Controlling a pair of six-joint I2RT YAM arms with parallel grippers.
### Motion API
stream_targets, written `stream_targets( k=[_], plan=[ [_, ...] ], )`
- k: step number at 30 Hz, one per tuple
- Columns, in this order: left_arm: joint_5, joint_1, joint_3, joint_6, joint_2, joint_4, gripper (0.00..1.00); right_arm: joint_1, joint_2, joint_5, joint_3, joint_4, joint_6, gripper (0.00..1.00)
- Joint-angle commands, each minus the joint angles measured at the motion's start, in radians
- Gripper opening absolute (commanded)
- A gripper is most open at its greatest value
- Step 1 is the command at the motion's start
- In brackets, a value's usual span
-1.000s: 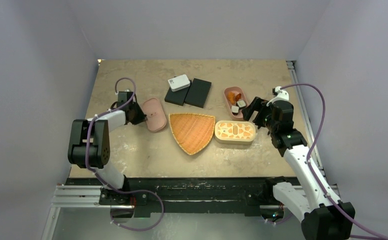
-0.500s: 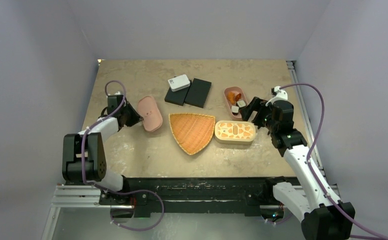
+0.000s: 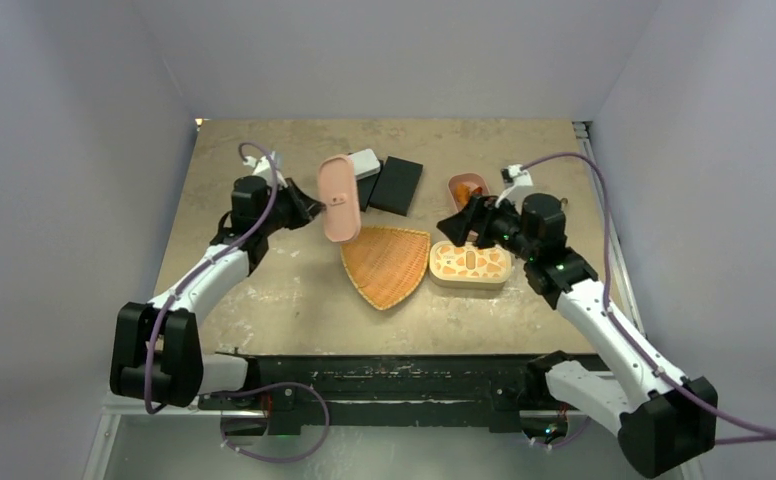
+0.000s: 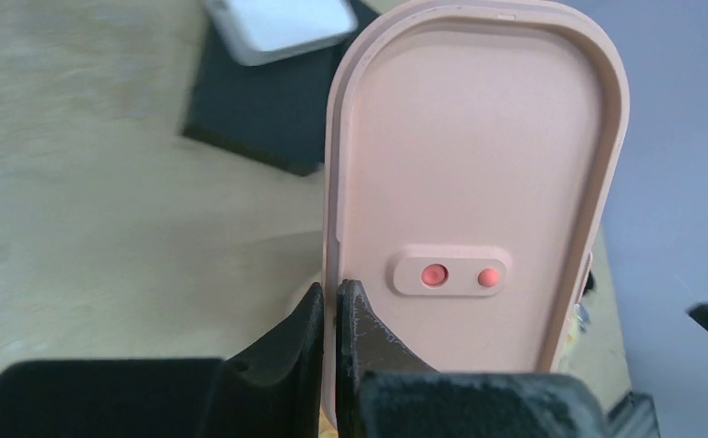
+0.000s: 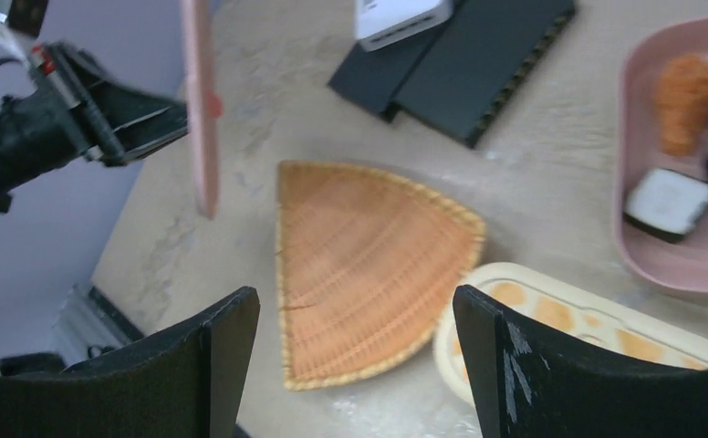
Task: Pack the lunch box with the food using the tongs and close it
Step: Pick up the cover from the center of the board.
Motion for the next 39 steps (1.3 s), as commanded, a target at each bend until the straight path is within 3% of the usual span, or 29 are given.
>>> stream_targets(
  k=[1,5,13,21,29,37,39],
  plan=[
    [0.075,-0.087,0.065,-0.051,-0.020,0.197,0.00,0.179,0.042,0.079,0.091,0.154,0.069,0.80],
    [0.113,-0.117,0.047,-0.110,0.002,0.289,0.00,0.282,0.083,0.128,0.093,0.274,0.134,0.77],
    [0.173,-0.117,-0.028,-0.235,0.048,0.403,0.00,0.428,0.214,0.273,0.145,0.323,0.178,0.73],
    [0.178,-0.117,-0.047,-0.245,0.029,0.382,0.00,0.528,0.359,0.379,0.210,0.415,0.209,0.67],
    [0.181,-0.117,-0.050,-0.253,0.027,0.368,0.00,0.548,0.426,0.508,0.291,0.364,0.194,0.56],
    [0.183,-0.117,-0.046,-0.250,0.027,0.365,0.00,0.548,0.470,0.478,0.328,0.335,0.180,0.35],
    [0.184,-0.117,-0.045,-0.246,0.027,0.362,0.00,0.548,0.479,0.480,0.331,0.330,0.177,0.35]
  ],
)
